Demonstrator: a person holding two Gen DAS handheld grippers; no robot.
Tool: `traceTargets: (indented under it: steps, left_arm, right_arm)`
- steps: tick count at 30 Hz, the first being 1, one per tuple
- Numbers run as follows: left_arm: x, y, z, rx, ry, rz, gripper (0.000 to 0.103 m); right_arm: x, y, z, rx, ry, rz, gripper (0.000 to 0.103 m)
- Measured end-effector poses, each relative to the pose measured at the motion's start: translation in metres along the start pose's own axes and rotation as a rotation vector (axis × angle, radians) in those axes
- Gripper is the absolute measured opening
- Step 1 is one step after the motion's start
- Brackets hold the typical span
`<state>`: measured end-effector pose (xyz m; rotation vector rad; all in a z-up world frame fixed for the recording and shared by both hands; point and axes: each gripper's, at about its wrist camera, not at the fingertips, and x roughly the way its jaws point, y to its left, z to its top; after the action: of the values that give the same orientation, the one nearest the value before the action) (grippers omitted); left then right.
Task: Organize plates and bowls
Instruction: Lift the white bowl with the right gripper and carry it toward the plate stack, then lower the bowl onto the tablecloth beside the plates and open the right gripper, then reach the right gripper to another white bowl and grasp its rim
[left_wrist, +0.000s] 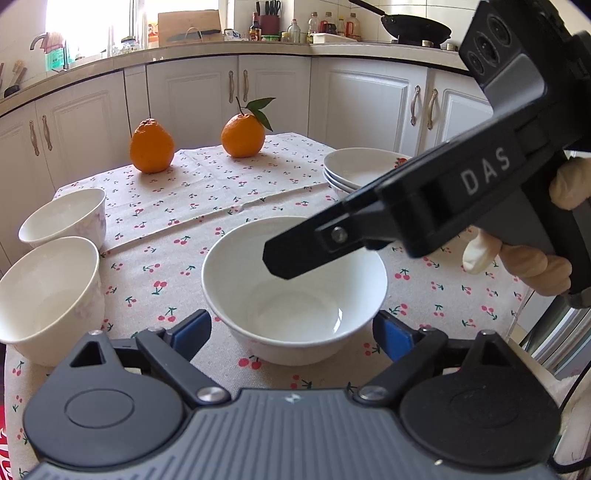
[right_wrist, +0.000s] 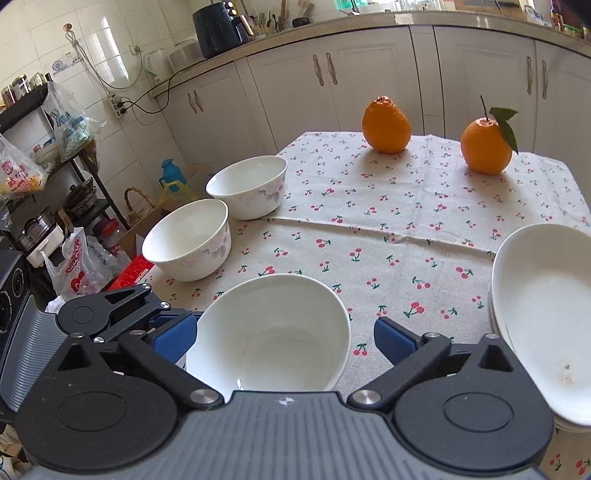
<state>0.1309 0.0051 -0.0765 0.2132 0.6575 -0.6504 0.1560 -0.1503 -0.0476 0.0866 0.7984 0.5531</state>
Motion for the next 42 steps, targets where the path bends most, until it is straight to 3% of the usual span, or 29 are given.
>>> traceTargets:
  steps: [10,22,33,42]
  left_arm:
    - [-0.028,0.011,-0.013,-0.056,-0.006,0.042,0.096]
    - [-0.053,0.051,-0.024,-0.098,-0.033,0.192,0.096]
    - [-0.052,0.096,-0.024,-0.111,-0.061,0.308,0.096]
    - [-0.039,0.115,-0.024,-0.093,-0.053,0.319,0.096]
  right_arm:
    - [0.004,0.013,0.005,-0.048,0.011,-0.012,0.103]
    - [0.016,0.046,0.024,-0.156,0.017,0.011,0.103]
    - [0.046,0.072,0.058,-0.247,0.038,0.058,0.103]
    - [0.077,0.08,0.083,-0.267,0.084,0.096,0.103]
